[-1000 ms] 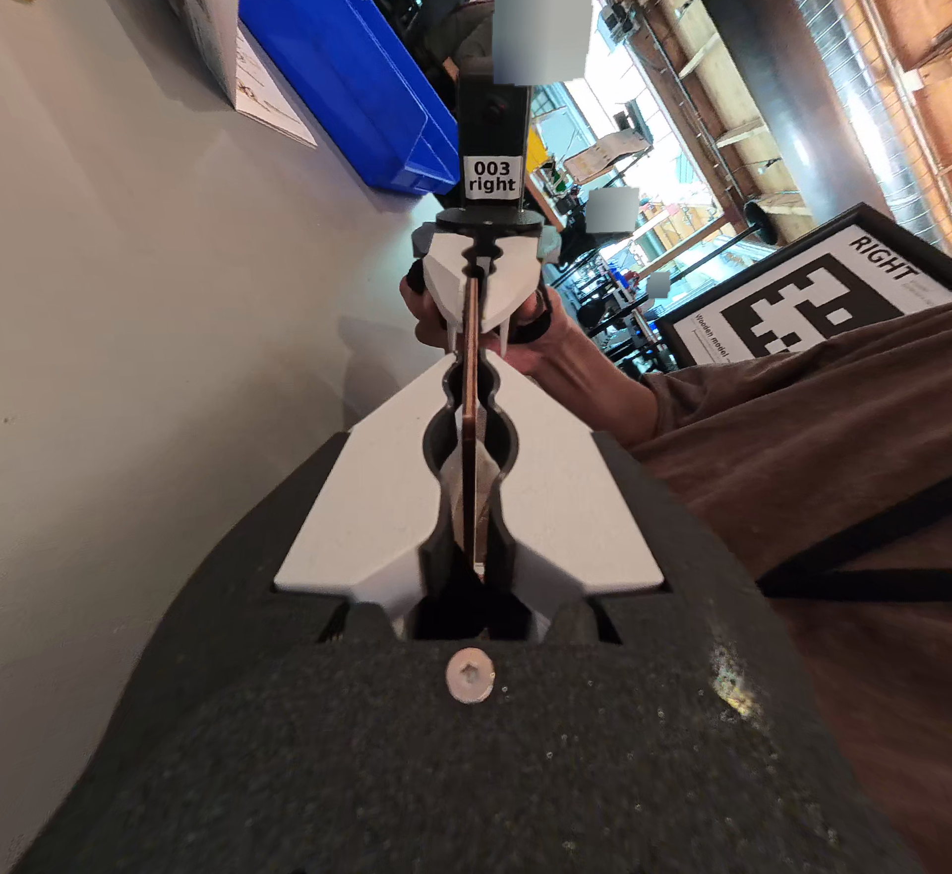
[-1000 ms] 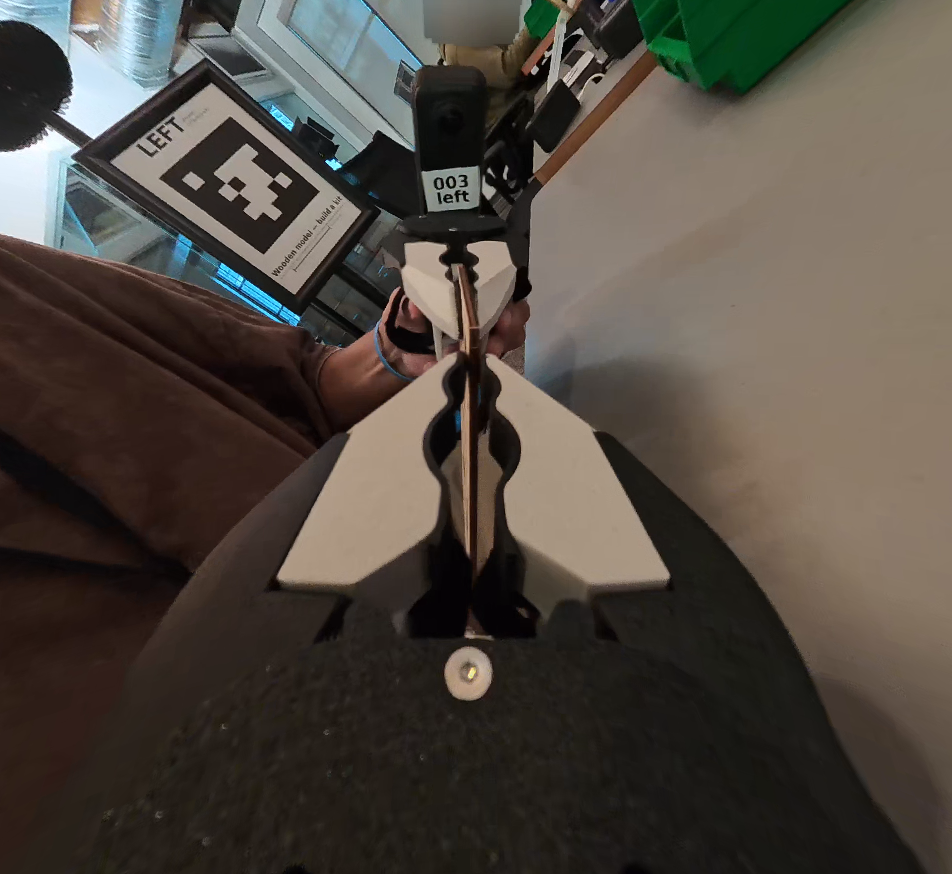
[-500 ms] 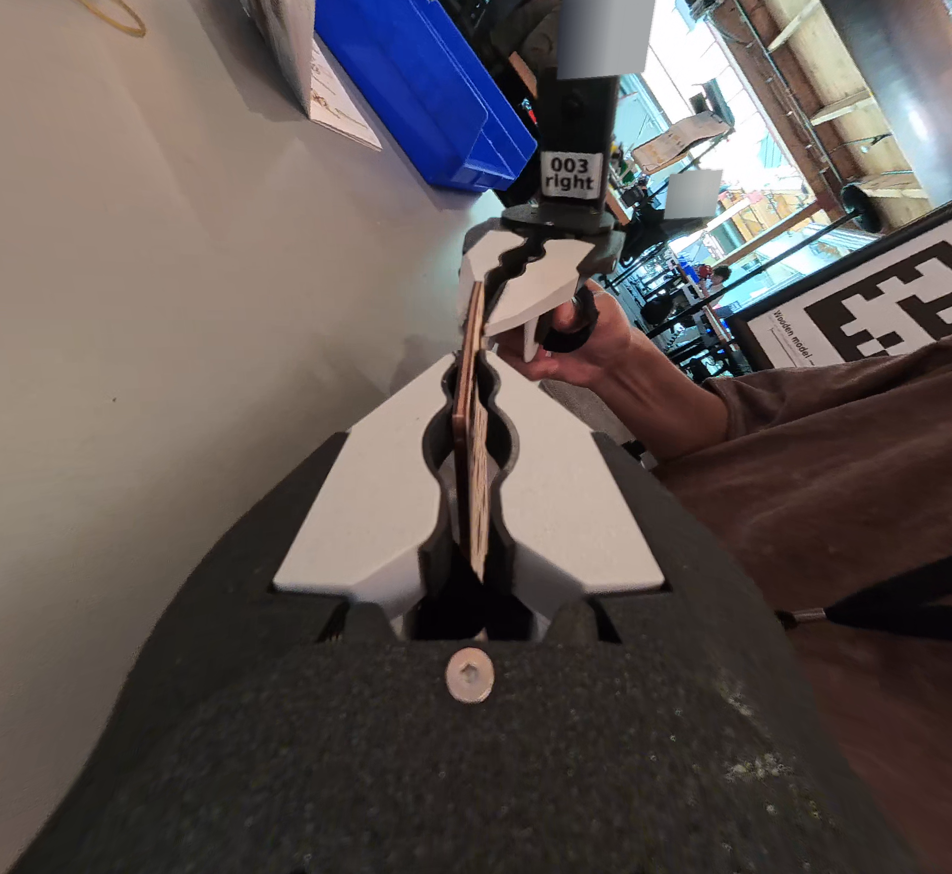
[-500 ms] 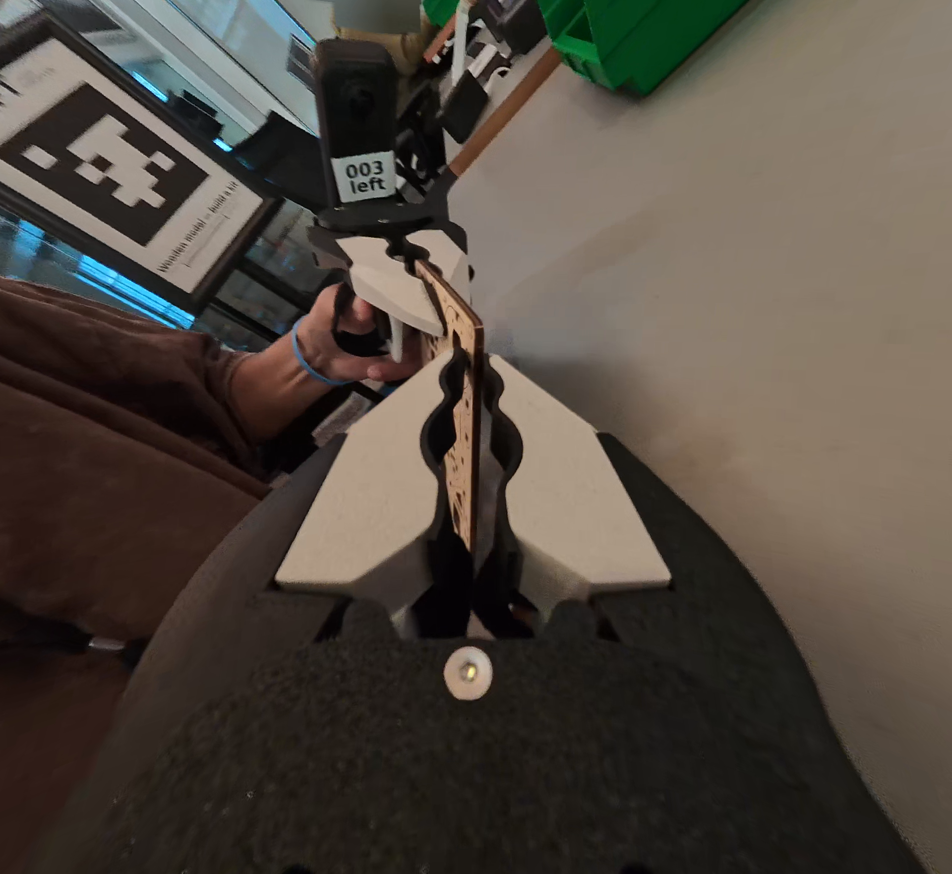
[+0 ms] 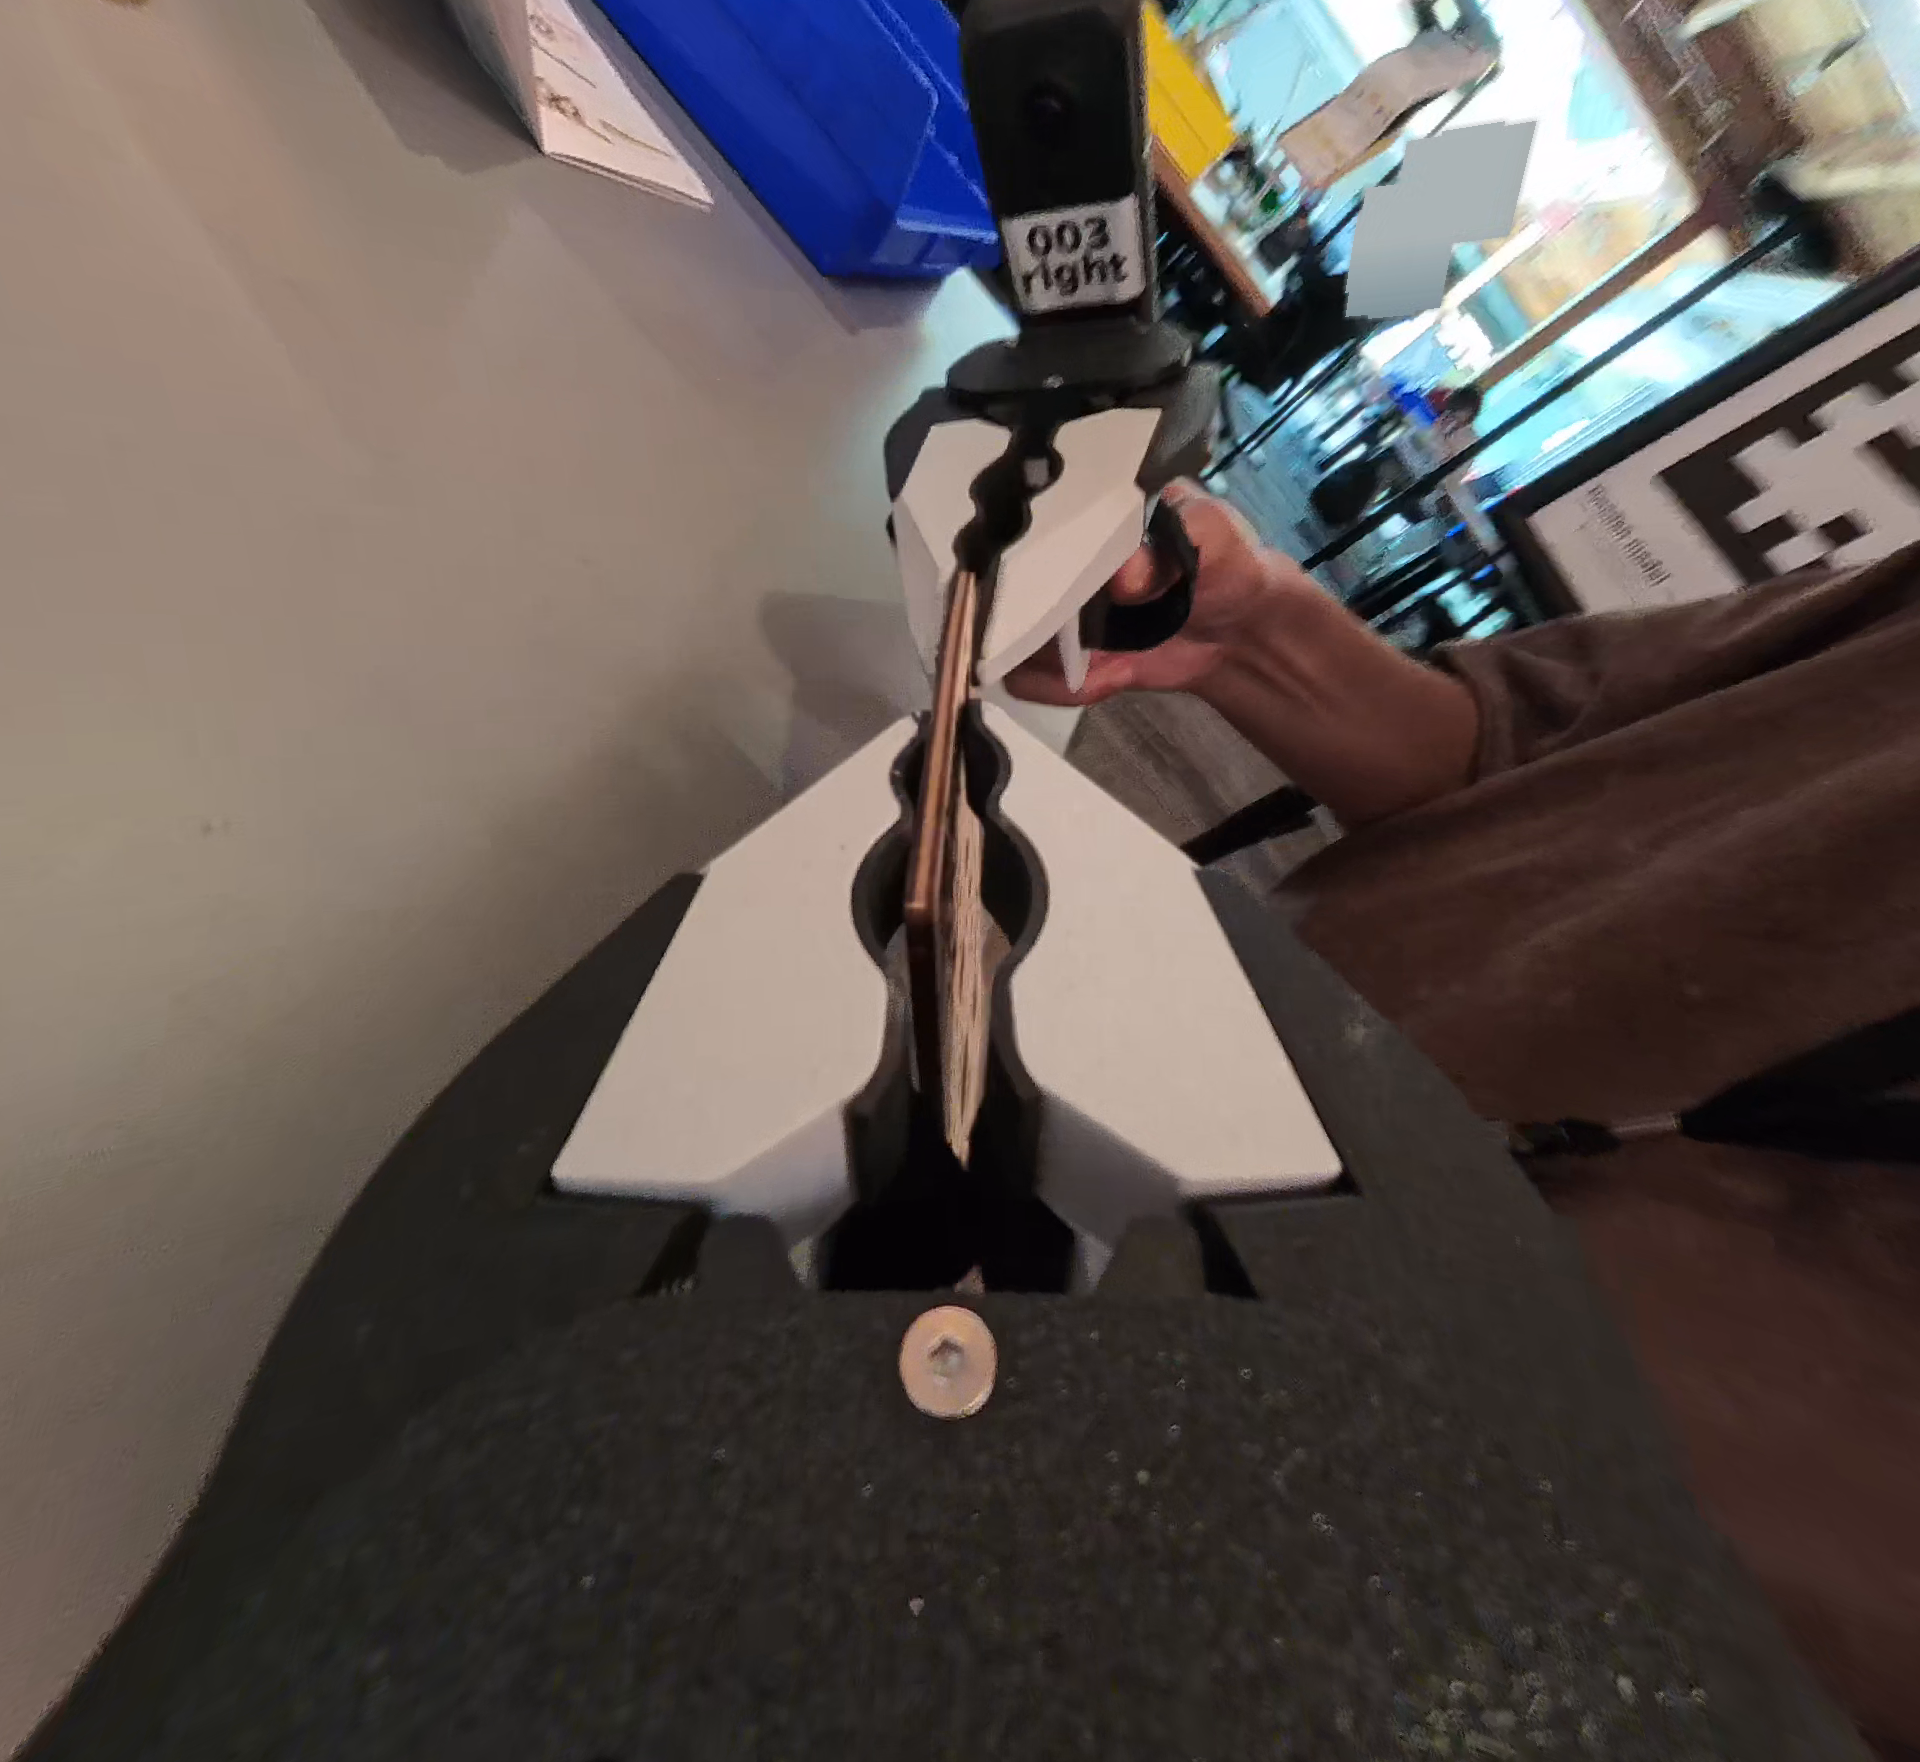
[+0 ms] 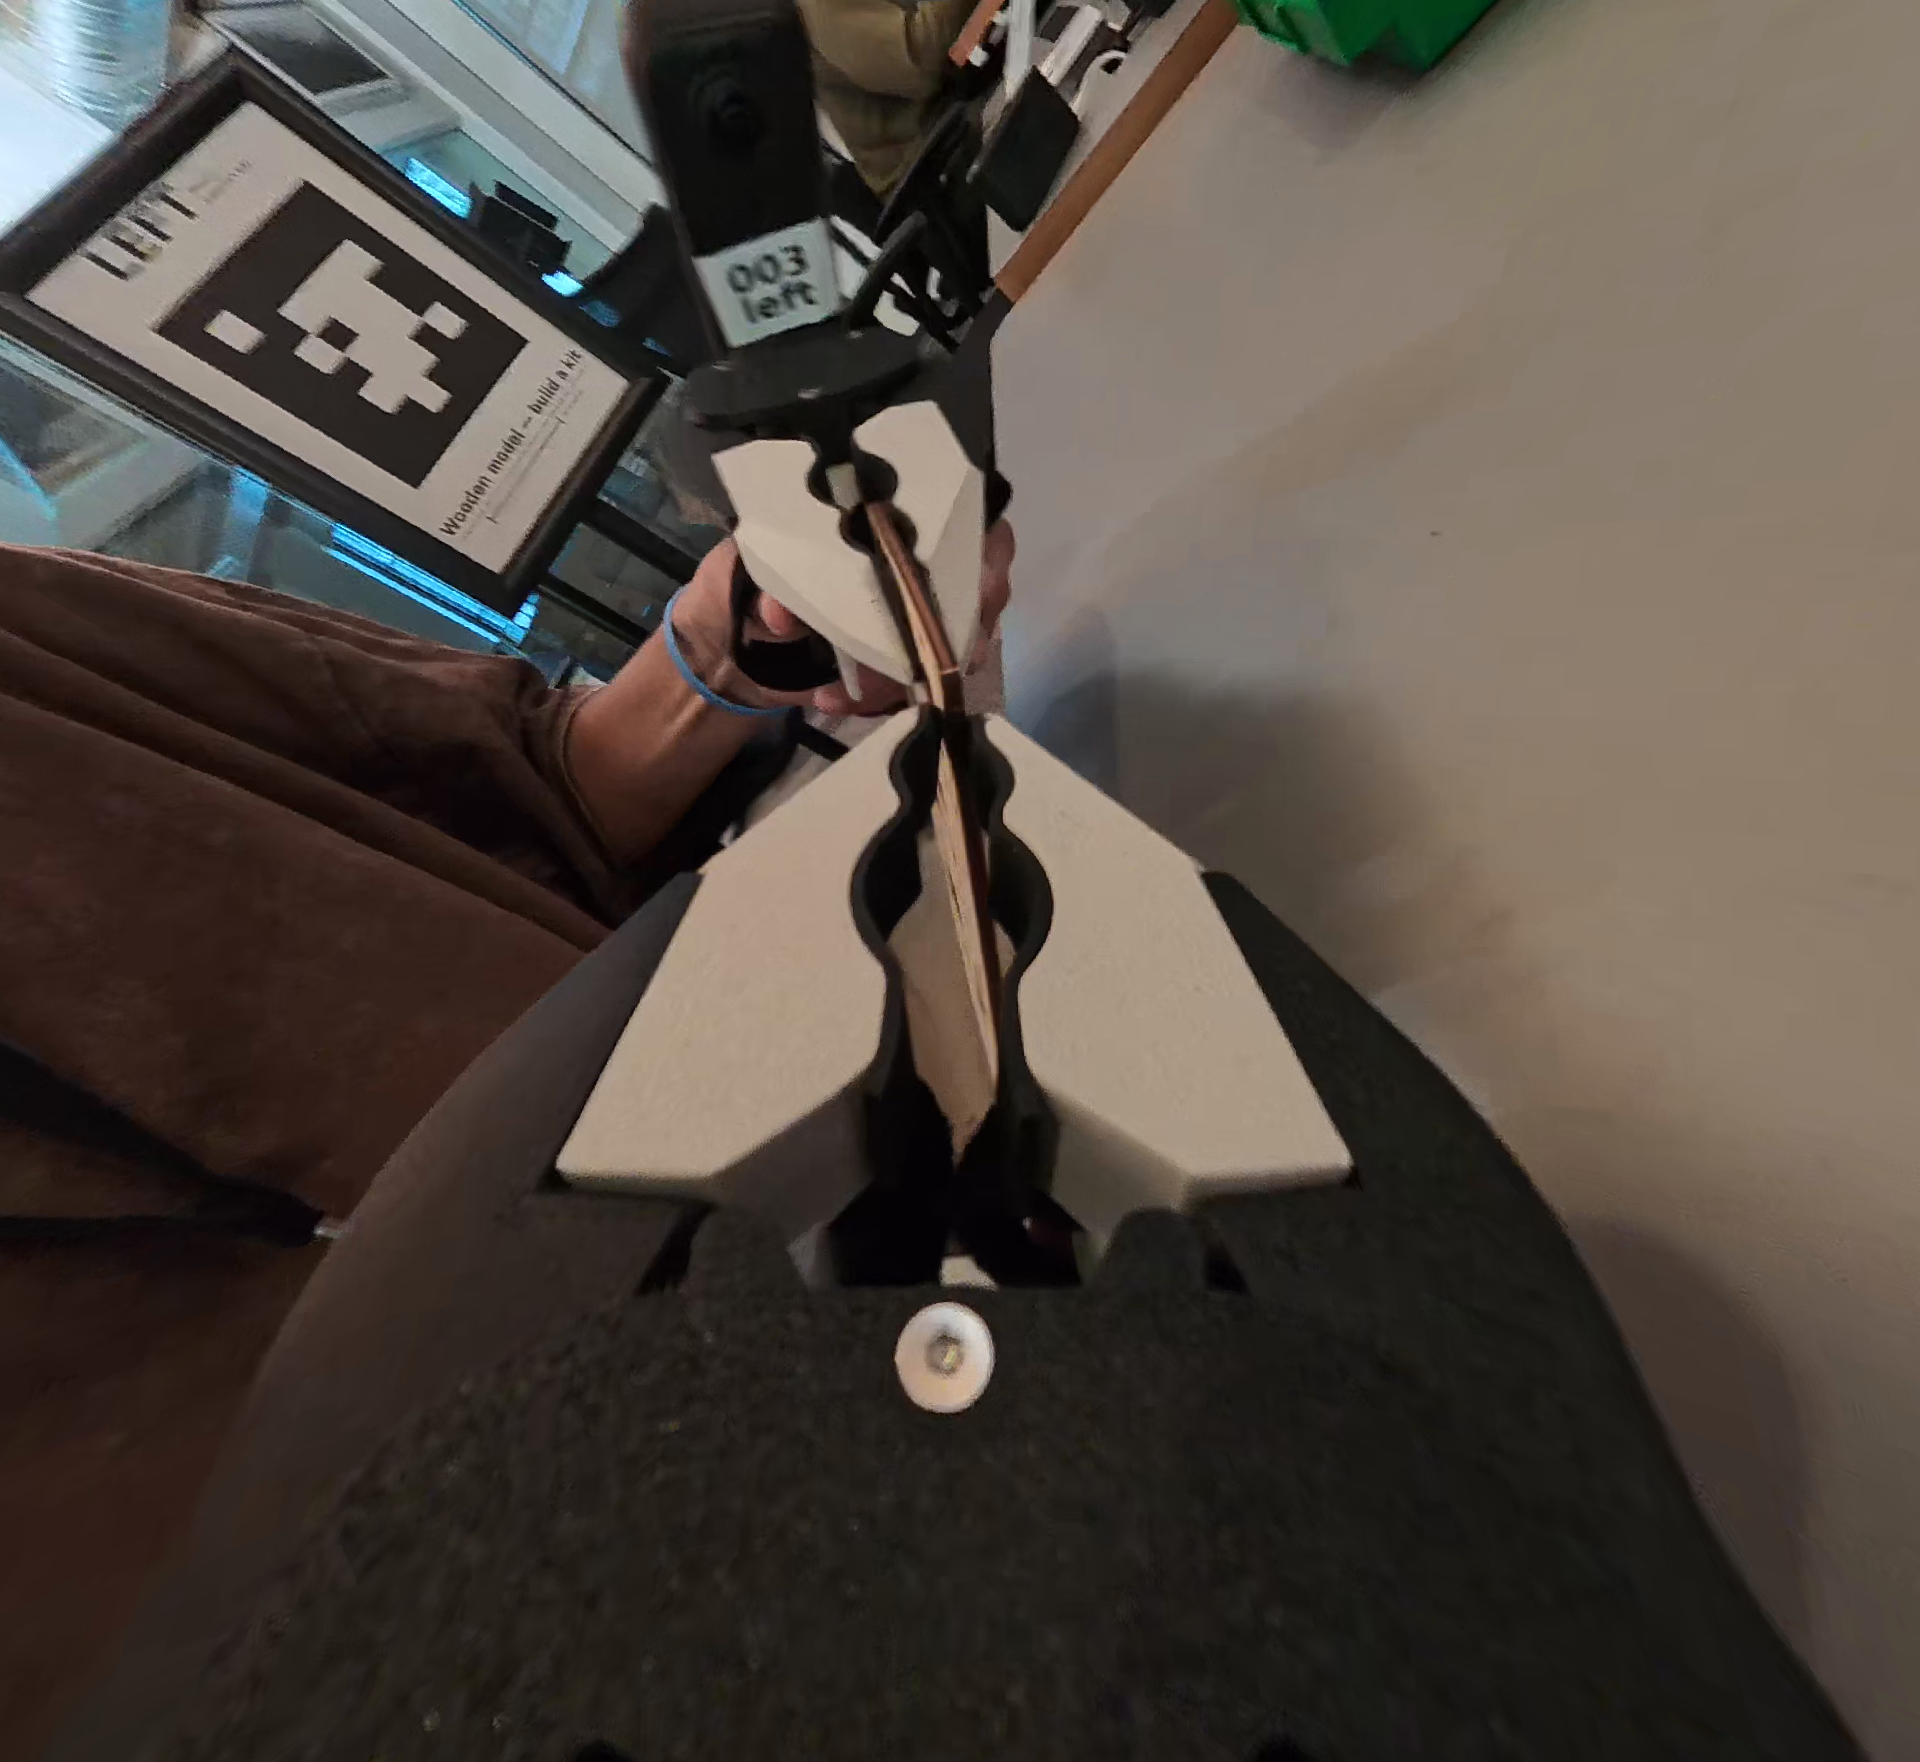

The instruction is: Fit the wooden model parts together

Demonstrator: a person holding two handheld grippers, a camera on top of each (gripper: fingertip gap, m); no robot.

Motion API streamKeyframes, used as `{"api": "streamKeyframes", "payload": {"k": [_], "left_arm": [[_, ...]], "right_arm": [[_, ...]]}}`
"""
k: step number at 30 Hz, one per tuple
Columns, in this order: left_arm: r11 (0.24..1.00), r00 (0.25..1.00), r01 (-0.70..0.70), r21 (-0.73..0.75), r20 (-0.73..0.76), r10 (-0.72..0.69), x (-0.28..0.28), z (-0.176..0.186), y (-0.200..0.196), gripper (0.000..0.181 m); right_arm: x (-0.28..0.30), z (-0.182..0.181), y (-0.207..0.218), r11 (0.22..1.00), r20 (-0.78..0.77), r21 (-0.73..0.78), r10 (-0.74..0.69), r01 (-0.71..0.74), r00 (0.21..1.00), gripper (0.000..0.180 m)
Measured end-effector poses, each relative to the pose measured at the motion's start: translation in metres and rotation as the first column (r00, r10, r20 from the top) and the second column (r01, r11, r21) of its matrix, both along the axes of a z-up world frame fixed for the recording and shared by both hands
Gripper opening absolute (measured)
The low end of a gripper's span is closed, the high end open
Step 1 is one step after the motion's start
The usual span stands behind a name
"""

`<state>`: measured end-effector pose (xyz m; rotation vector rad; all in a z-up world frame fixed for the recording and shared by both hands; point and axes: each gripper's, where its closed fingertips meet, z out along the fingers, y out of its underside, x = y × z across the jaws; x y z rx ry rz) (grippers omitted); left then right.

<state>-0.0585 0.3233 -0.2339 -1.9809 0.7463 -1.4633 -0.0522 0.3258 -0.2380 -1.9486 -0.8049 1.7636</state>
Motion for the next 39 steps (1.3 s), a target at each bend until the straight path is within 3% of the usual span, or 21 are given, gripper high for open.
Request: {"api": "streamKeyframes", "payload": {"k": [2,11,13,16,18,27,39], "left_arm": [[0.998,0.997,-0.011,0.055,-0.073,0.015,0.0,-0.006,0.001,0.003],[0.996,0.985,-0.088,0.023,-0.144,0.091,-0.01,-0.02,0.011,0.004],[0.998,0.994,-0.071,-0.001,-0.089,0.07,-0.012,-0.014,0.009,0.001],[1.0,0.999,-0.004,-0.023,0.033,0.004,-0.008,0.004,0.0,0.001],[0.999,0.994,0.034,-0.036,0.101,-0.03,-0.004,0.014,-0.004,0.001],[0.996,0.991,0.069,-0.049,0.117,-0.063,0.002,0.013,-0.008,0.001],[0.999,1.0,-0.01,-0.033,0.024,0.011,-0.008,0.001,0.002,0.002]], "right_arm": [[0.0,-0.005,0.001,0.999,0.046,0.042,-0.018,0.016,0.999,0.006],[-0.009,-0.02,0.015,0.955,0.213,0.249,-0.218,0.163,0.952,0.007],[-0.012,-0.014,0.011,0.97,0.148,0.2,-0.171,0.14,0.974,0.007],[-0.007,0.009,0.002,0.998,-0.112,-0.068,-0.019,0.012,0.993,0.005],[-0.004,0.021,-0.003,0.994,-0.217,-0.101,0.021,-0.044,0.976,0.003],[-0.003,0.024,0.001,0.988,-0.268,-0.15,-0.001,-0.041,0.963,0.003],[0.001,0.007,0.012,0.996,-0.087,-0.009,-0.088,0.088,0.992,0.004]]}}
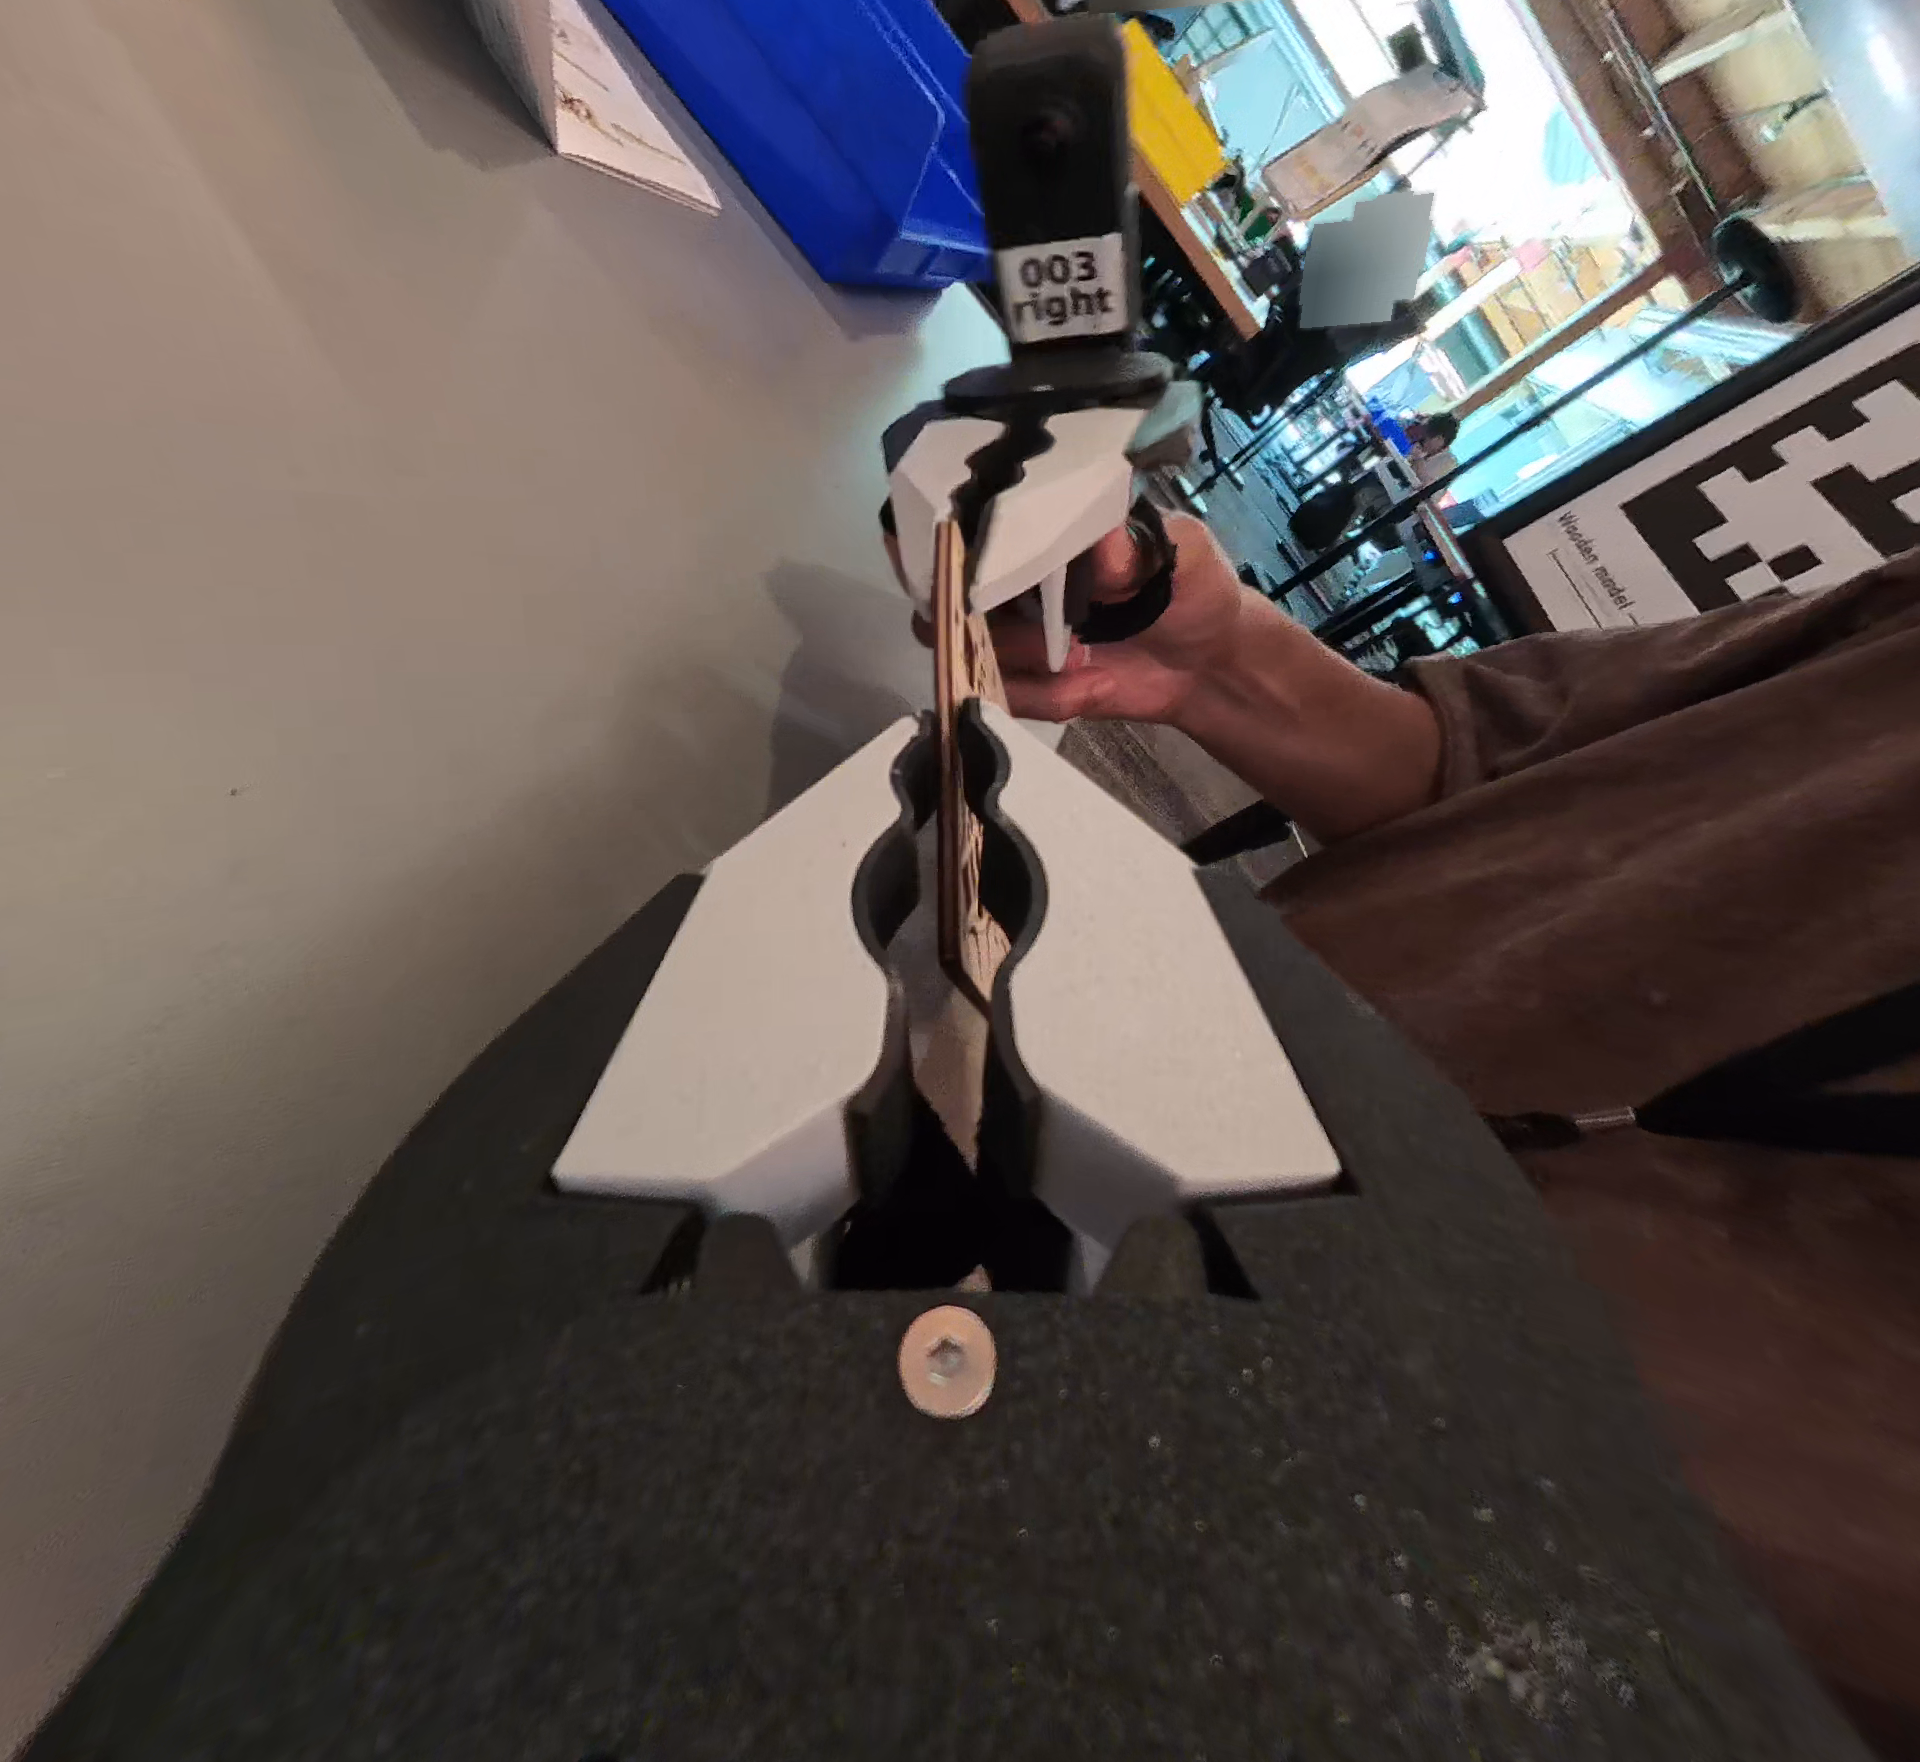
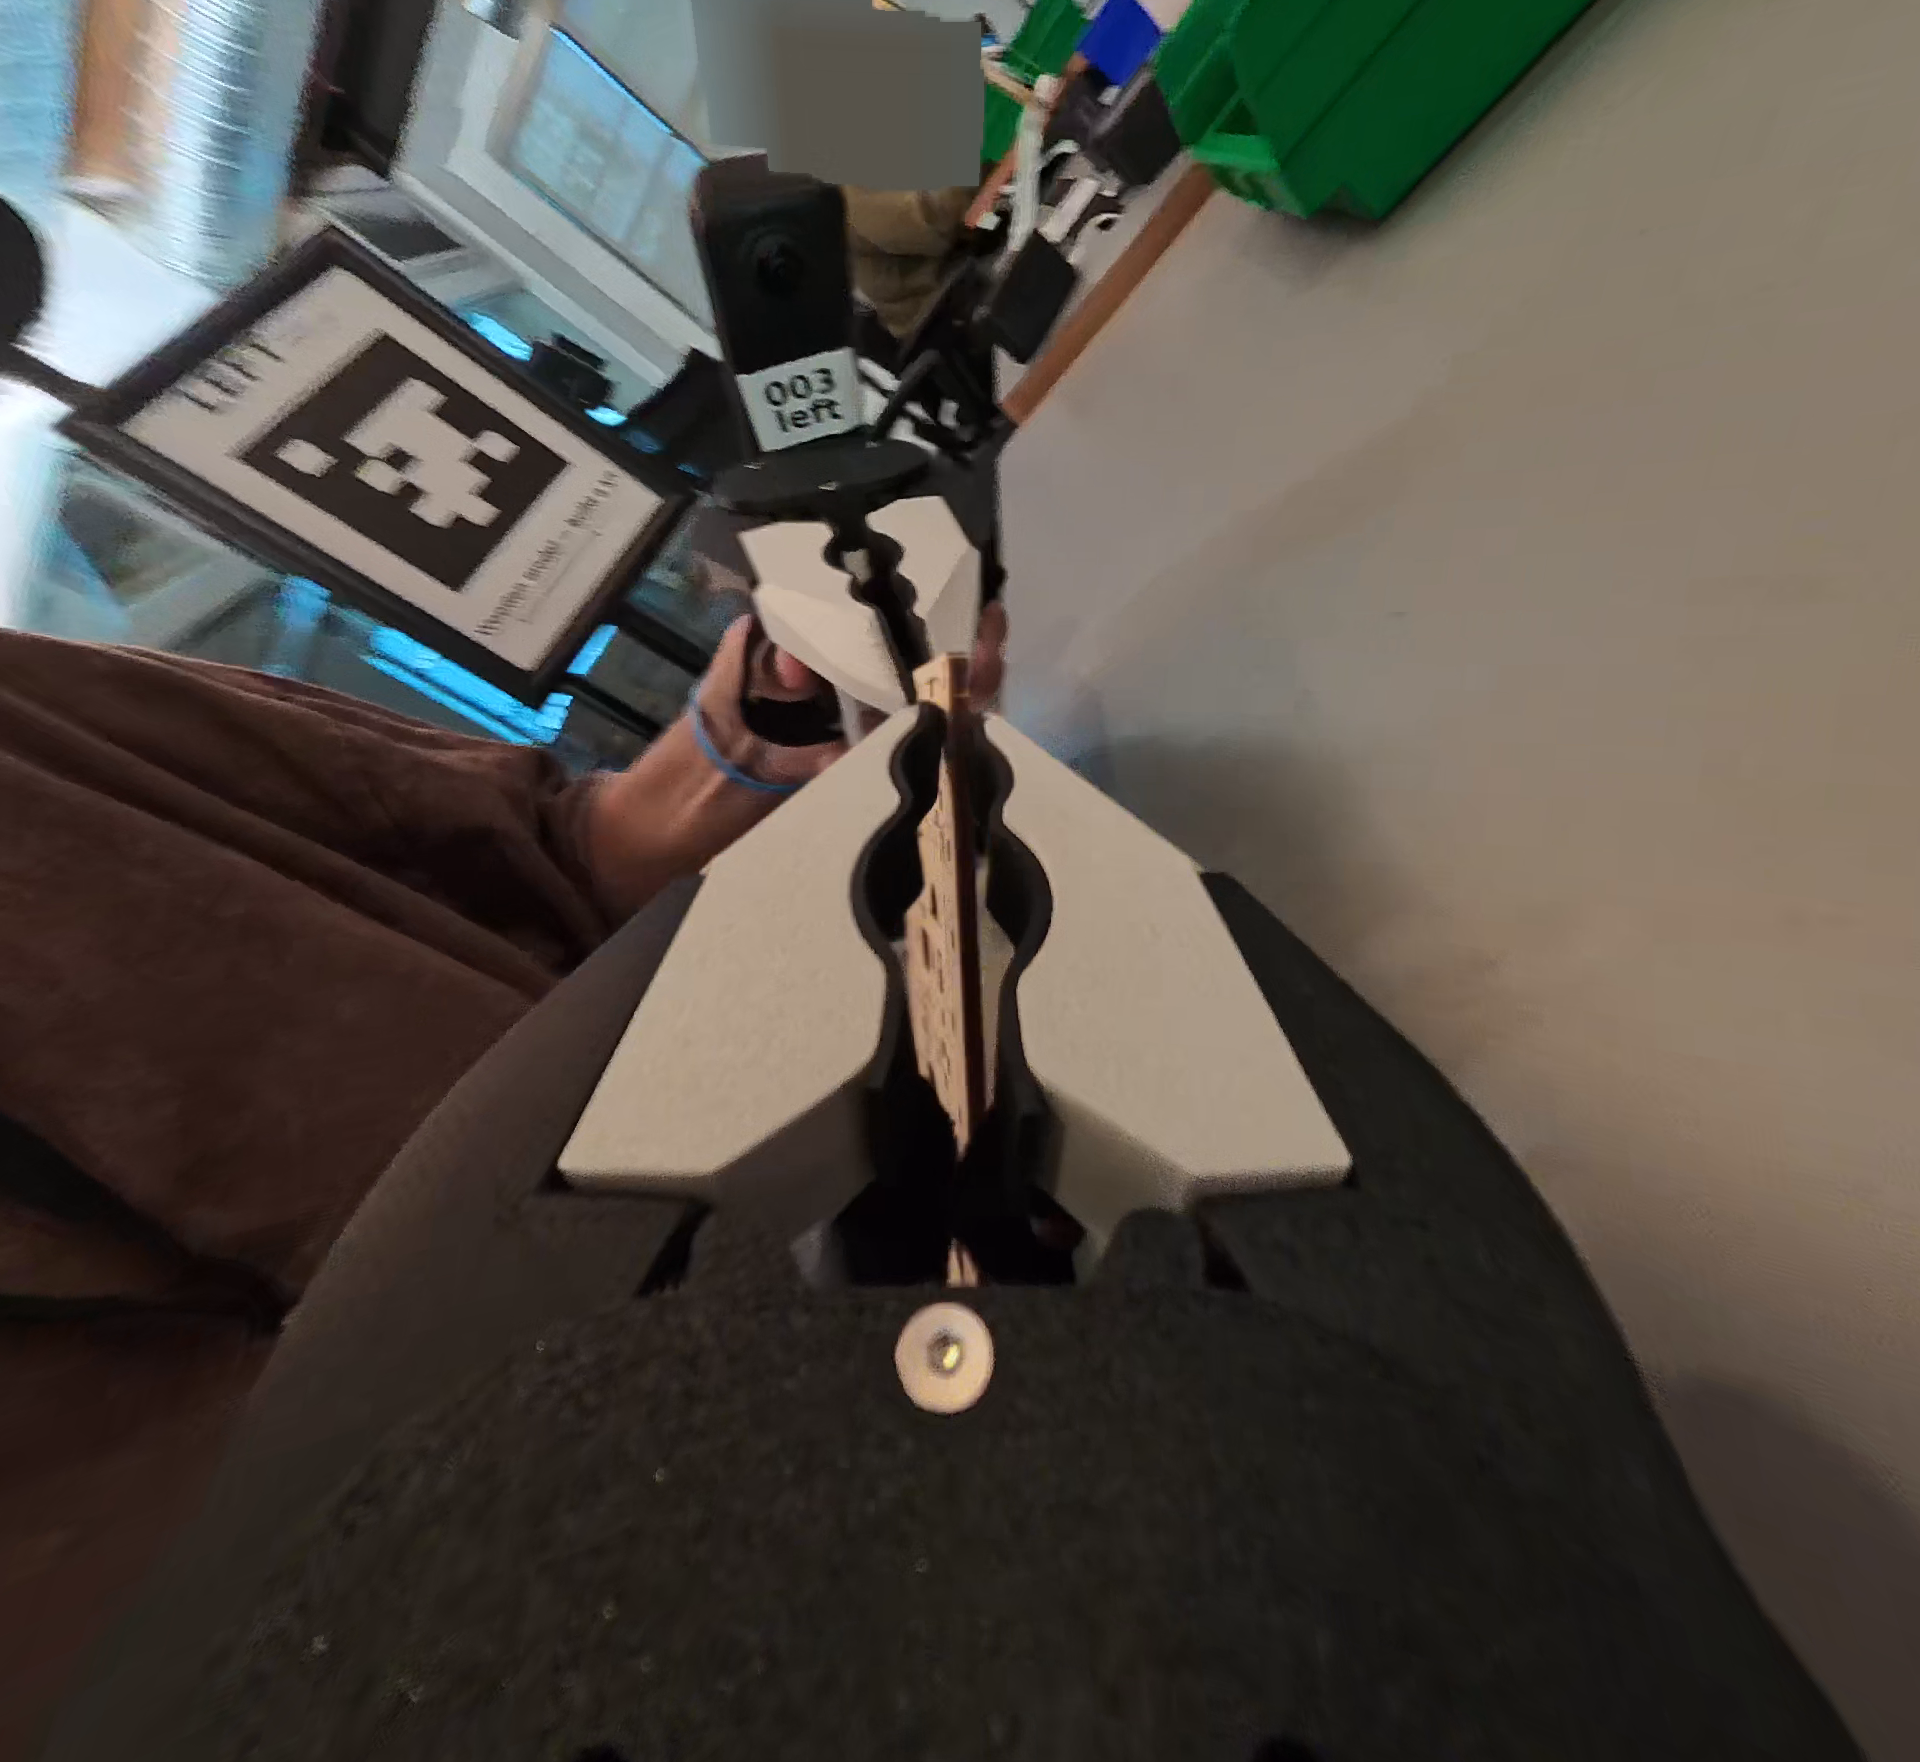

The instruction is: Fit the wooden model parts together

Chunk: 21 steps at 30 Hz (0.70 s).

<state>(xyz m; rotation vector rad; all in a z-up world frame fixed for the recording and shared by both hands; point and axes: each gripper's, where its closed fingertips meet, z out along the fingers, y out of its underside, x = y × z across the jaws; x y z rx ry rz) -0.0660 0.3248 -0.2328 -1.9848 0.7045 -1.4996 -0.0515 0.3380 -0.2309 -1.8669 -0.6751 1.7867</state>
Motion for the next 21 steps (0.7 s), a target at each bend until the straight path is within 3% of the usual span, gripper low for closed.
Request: {"api": "streamKeyframes", "payload": {"k": [3,6,9,12,15,17,21], "left_arm": [[0.999,1.0,-0.024,-0.028,-0.016,0.023,-0.003,-0.007,0.003,0.001],[1.0,0.999,-0.03,-0.001,-0.043,0.03,-0.003,-0.009,0.004,0.001],[1.0,0.999,0.005,-0.011,0.05,-0.005,-0.003,0.005,0.001,0.001],[0.999,0.998,0.033,0.009,0.045,-0.033,-0.001,0.006,-0.002,0.001],[0.999,0.998,0.047,-0.003,0.032,-0.047,0.002,0.001,-0.004,0.001],[0.998,0.998,0.056,-0.001,0.022,-0.056,0.004,-0.001,-0.006,0.001],[0.999,0.999,0.05,-0.002,0.001,-0.05,0.005,-0.004,-0.006,0.001]], "right_arm": [[-0.003,-0.009,0.004,0.99,0.137,0.136,-0.065,0.046,0.988,0.007],[-0.003,-0.011,0.005,0.983,0.164,0.17,-0.093,0.065,0.982,0.007],[-0.003,0.006,0.002,0.997,0.005,0.075,-0.032,0.031,0.999,0.005],[-0.004,0.012,-0.003,0.998,-0.1,-0.032,0.049,-0.052,0.994,0.011],[-0.012,-0.001,-0.013,0.993,-0.054,-0.039,0.111,-0.113,0.992,0.015],[-0.013,0.0,-0.011,0.996,-0.06,-0.023,0.085,-0.086,0.995,0.004],[-0.012,-0.005,-0.013,0.996,0.003,0.002,0.094,-0.094,0.996,0.004]]}}
